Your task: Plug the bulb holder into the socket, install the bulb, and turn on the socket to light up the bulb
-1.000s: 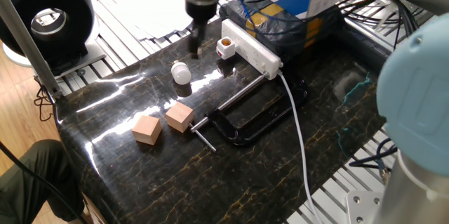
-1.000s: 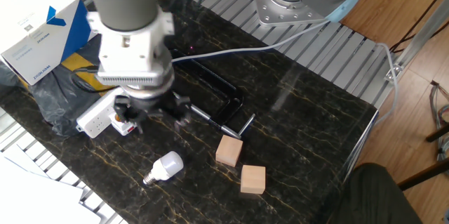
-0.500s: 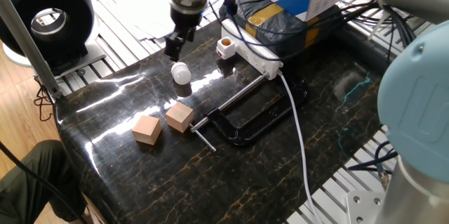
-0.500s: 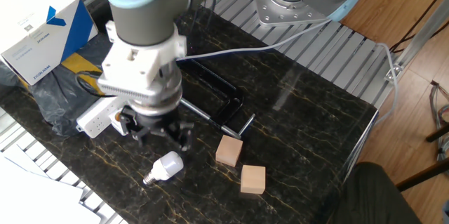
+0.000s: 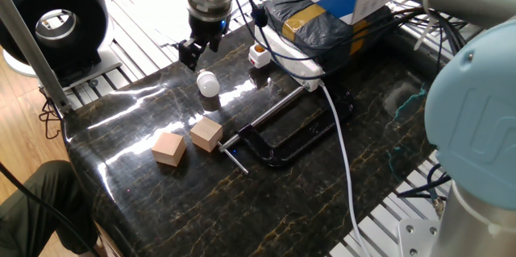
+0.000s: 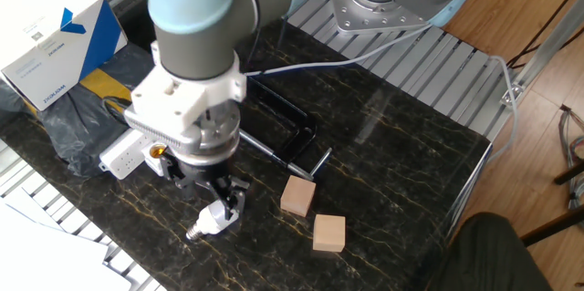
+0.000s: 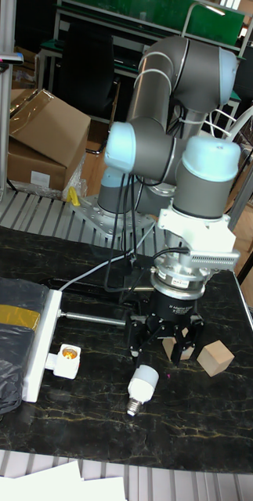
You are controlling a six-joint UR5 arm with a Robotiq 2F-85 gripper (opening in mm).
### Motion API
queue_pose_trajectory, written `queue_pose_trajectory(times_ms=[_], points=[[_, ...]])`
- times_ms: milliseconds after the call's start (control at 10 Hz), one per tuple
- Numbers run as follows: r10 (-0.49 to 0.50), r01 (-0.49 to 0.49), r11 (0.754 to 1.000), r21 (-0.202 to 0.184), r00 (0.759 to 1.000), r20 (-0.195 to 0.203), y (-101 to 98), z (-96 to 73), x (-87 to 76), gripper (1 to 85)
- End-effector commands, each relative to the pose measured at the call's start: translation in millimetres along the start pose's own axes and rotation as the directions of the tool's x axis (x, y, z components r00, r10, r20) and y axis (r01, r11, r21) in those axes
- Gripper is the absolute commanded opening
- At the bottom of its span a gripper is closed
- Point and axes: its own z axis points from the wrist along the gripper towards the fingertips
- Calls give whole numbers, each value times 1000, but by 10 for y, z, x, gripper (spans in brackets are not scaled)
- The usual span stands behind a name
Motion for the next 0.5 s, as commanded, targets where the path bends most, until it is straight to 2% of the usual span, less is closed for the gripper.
queue_pose_trajectory(times_ms=[0,100,300,400], points=[[138,-137,990,40,990,-23,22,90,91,687],[160,-159,986,41,987,-31,67,131,141,687],[194,-194,980,44,981,3,151,256,143,687],[202,-202,978,44,979,-3,194,285,203,687]])
